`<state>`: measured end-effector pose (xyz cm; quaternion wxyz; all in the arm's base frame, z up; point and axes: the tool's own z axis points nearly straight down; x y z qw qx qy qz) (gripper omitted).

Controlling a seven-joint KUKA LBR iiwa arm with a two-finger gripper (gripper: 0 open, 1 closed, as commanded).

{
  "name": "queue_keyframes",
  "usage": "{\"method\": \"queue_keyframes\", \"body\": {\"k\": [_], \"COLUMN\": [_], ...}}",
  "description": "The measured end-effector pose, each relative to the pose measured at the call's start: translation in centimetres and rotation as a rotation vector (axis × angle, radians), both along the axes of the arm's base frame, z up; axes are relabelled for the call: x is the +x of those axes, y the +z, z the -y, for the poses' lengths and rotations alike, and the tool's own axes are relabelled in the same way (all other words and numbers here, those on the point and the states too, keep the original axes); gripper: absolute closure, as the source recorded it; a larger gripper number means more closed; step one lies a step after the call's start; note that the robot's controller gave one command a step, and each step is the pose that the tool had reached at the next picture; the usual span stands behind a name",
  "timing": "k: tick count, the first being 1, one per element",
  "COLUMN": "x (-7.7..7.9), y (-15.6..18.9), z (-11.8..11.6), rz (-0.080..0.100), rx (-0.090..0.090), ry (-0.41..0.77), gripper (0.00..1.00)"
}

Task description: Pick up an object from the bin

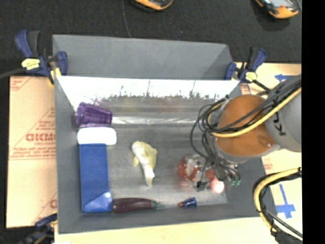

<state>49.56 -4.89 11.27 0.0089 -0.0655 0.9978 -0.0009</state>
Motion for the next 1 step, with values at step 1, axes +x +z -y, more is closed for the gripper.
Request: {"method": "queue_keyframes", "body": {"k": [1], "x": [-0.39], "y": [-0.24], "z": [-0.80], "rz": [0.001], "rx": [-0.001], "ry": [0.022], "gripper": [1.00]}}
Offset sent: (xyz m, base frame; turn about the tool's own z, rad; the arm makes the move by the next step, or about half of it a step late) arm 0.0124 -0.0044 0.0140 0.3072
